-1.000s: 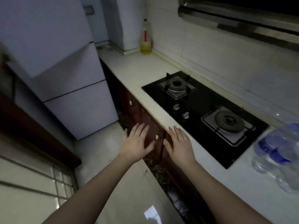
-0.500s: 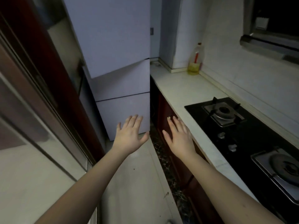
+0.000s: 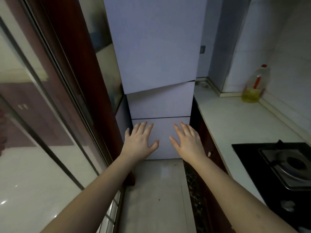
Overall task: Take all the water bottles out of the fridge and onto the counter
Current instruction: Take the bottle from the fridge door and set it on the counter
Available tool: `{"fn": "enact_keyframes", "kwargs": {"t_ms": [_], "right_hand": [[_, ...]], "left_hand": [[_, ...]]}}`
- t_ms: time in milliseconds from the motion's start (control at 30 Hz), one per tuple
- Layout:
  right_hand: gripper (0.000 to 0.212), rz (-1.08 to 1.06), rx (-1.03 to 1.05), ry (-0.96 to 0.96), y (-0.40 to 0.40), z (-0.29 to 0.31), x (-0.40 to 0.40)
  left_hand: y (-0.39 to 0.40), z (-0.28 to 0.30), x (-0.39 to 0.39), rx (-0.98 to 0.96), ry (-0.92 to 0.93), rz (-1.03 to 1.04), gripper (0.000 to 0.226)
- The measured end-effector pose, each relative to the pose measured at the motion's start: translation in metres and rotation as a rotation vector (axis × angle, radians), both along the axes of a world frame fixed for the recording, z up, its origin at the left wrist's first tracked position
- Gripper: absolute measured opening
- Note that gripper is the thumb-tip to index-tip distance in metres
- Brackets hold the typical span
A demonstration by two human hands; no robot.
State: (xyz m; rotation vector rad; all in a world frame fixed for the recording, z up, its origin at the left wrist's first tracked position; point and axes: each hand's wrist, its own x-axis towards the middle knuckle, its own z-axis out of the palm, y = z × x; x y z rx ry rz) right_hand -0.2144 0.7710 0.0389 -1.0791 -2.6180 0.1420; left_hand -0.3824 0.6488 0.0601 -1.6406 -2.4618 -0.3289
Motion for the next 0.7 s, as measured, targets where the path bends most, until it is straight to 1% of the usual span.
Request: {"fn": "enact_keyframes", "kwargs": {"t_ms": [133,233,333,433,500,700], "right_hand": [[0.077,0.037,0.035,0.02,0.023,0.014,-0.023],[0.073,0.063,0.05,0.008,0.037,0.023,-0.041],[0.081,0.086,0.06,0.023,0.052,0.031,-0.06],[0.072,0.093,0.064,0.015,0.066,0.034,-0.083],[0.071,0.09,0.067,0.007,0.074,0.034,-0.1],[0.085,0.088,0.069,0.041,0.094,0.037,-0.164]], "left_hand": [[0.017,0.011,-0.015,-0.005,0.01,0.041,0.073],[0.029,0.019,-0.032,0.004,0.021,0.064,0.073],[0.042,0.027,-0.053,0.014,0.028,0.084,0.073],[0.054,0.034,-0.076,0.026,0.025,0.093,0.073],[0.063,0.037,-0.094,0.038,0.024,0.096,0.072],[0.089,0.037,-0.161,0.081,0.028,0.08,0.071]]}}
